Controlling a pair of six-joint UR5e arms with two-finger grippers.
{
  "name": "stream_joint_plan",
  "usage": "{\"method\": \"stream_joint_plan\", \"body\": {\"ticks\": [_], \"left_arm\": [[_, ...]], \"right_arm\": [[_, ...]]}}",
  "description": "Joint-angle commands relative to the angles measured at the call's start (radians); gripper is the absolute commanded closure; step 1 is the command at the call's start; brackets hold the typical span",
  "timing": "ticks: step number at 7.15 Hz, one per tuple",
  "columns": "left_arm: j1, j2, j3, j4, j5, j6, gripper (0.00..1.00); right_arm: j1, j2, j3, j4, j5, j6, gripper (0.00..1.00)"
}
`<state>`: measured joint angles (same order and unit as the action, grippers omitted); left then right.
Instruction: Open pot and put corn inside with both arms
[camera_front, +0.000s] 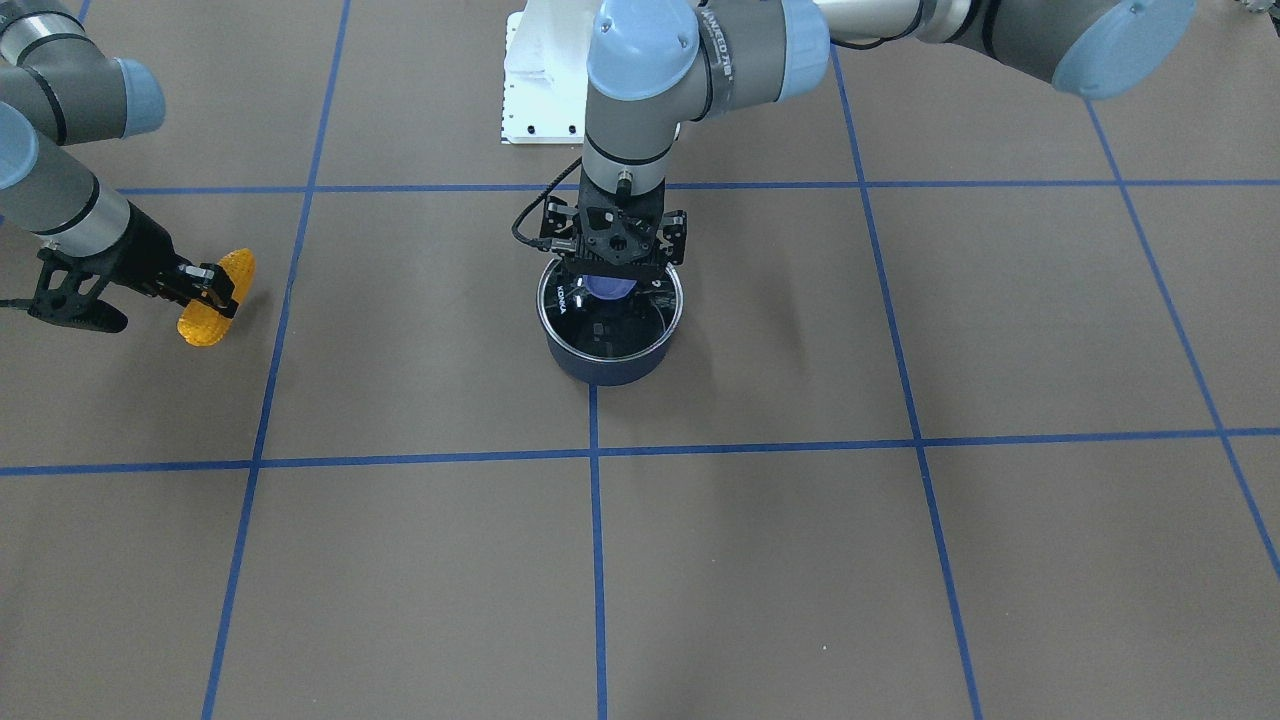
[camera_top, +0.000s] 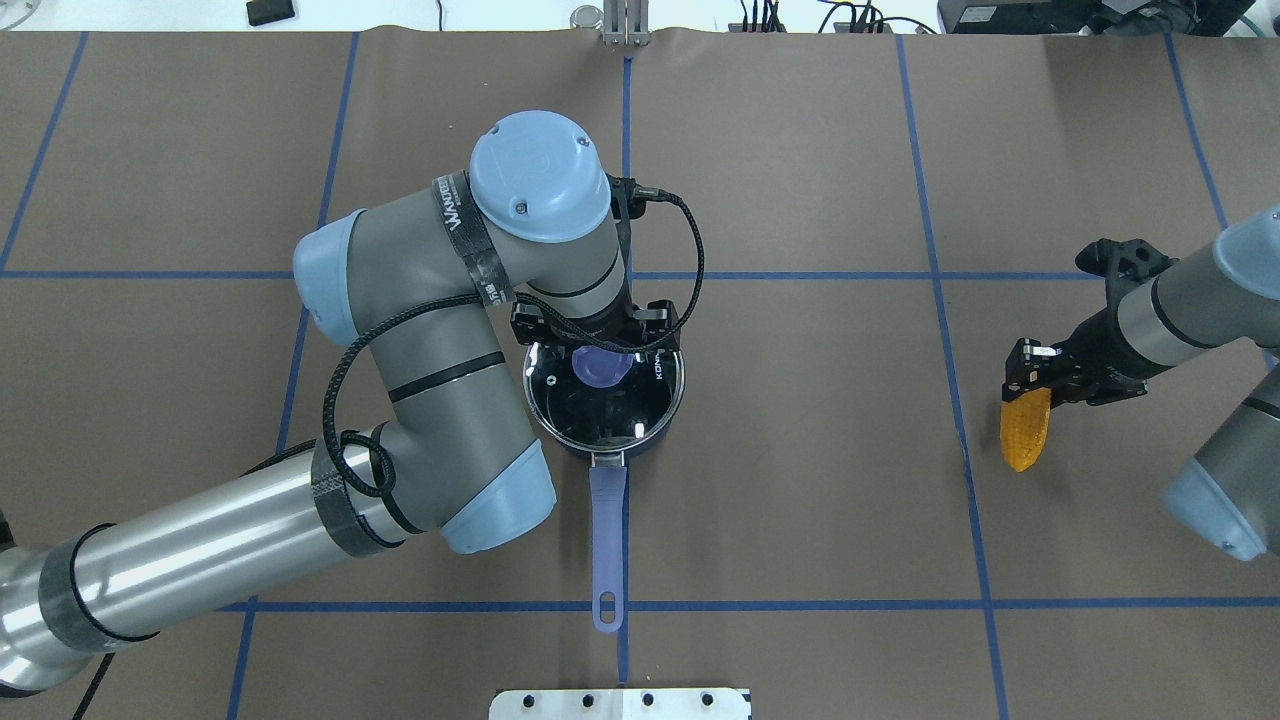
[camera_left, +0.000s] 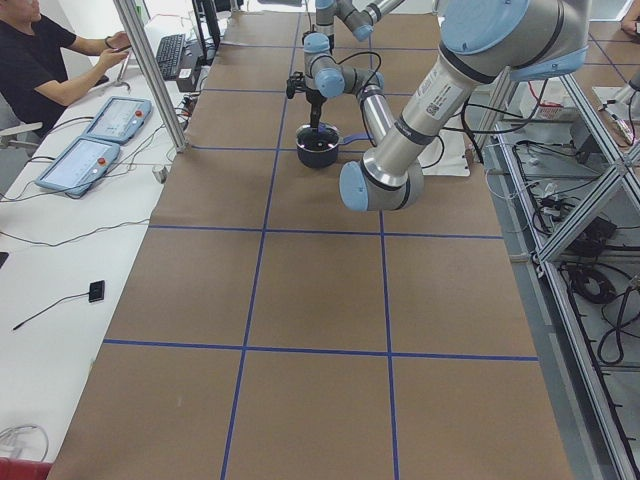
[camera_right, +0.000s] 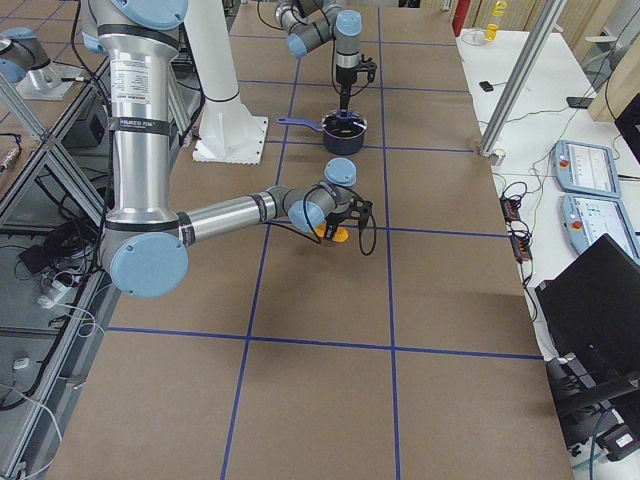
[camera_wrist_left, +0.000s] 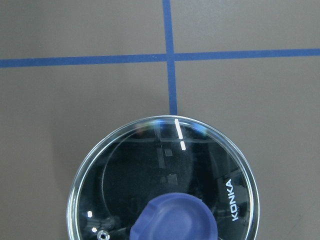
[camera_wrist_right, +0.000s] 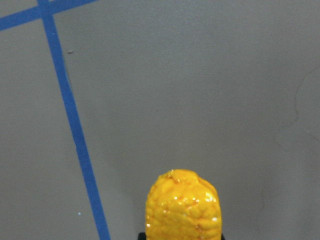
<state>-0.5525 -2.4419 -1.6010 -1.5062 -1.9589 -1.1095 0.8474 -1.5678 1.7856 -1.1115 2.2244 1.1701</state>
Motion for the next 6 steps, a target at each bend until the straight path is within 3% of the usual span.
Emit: {"method": "stream_joint_plan", "body": {"ticks": [1, 6], "left_arm": [[0.002, 0.003, 0.019, -0.032, 0.0, 0.007, 0.01], [0.02, 0.007, 0.012, -0.026, 0.0, -0.007, 0.1]], "right_arm": [[0.005, 0.057, 0.006, -0.074, 0.001, -0.001, 0.55], [0.004, 0.061, 0.011, -0.083, 0.001, -0.004, 0.55]]}}
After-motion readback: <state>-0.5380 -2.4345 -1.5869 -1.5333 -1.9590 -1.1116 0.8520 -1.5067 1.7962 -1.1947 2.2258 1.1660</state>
